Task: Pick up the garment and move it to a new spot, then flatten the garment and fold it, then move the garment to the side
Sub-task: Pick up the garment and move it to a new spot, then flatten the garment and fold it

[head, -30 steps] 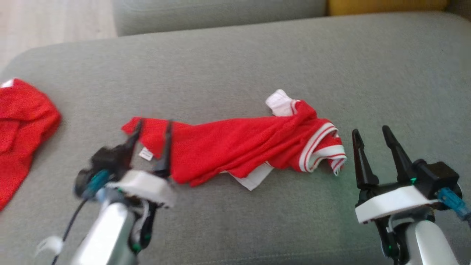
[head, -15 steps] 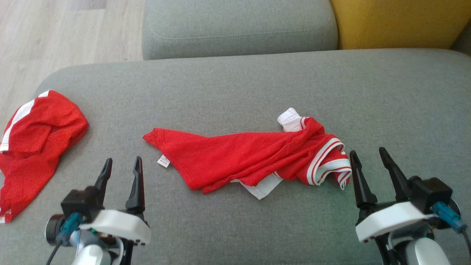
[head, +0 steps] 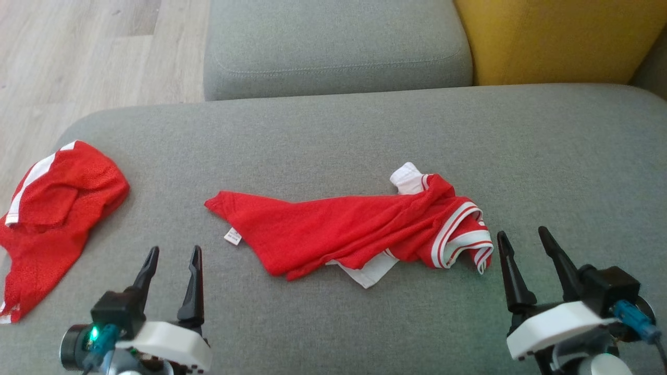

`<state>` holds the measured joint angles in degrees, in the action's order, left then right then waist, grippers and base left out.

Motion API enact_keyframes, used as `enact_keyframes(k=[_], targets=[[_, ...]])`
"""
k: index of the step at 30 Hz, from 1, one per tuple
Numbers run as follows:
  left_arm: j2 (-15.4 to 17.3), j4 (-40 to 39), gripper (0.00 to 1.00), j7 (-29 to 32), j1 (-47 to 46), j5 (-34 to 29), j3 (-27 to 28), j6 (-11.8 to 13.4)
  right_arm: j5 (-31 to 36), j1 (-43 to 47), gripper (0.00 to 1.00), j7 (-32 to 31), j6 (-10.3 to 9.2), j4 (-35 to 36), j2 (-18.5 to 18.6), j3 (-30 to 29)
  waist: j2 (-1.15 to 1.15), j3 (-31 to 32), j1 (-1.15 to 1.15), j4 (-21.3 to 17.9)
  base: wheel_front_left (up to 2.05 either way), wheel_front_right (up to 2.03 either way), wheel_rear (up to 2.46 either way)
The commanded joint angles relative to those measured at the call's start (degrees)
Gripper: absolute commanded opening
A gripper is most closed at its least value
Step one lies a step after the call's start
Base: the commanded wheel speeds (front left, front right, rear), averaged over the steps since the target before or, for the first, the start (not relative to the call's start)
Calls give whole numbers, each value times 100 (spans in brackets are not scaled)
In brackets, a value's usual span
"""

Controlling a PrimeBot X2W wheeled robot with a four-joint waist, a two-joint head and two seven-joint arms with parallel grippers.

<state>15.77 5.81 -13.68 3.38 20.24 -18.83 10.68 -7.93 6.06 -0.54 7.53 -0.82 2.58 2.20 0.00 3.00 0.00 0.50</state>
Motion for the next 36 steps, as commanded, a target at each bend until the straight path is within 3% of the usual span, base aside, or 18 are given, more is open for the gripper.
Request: enact_keyframes(k=[1,24,30,36], targets=[[140,-217,100,0,-207,-42,182,54,76,-131,100,-25,-4,247,30,115,0,8,0,1,0,0,0],[179,-287,100,118,-236,-74,29,146,46,-141,100,-67,-4,319,30,114,0,-31,0,-13,0,0,0],[181,-152,100,238,-518,-139,-246,-99,38,-225,100,-78,-4,332,30,165,0,-190,0,-23,0,0,0],[-87,396,100,315,-1028,-36,-564,-476,37,-370,100,-92,-4,345,30,302,0,-518,0,-120,0,0,0]])
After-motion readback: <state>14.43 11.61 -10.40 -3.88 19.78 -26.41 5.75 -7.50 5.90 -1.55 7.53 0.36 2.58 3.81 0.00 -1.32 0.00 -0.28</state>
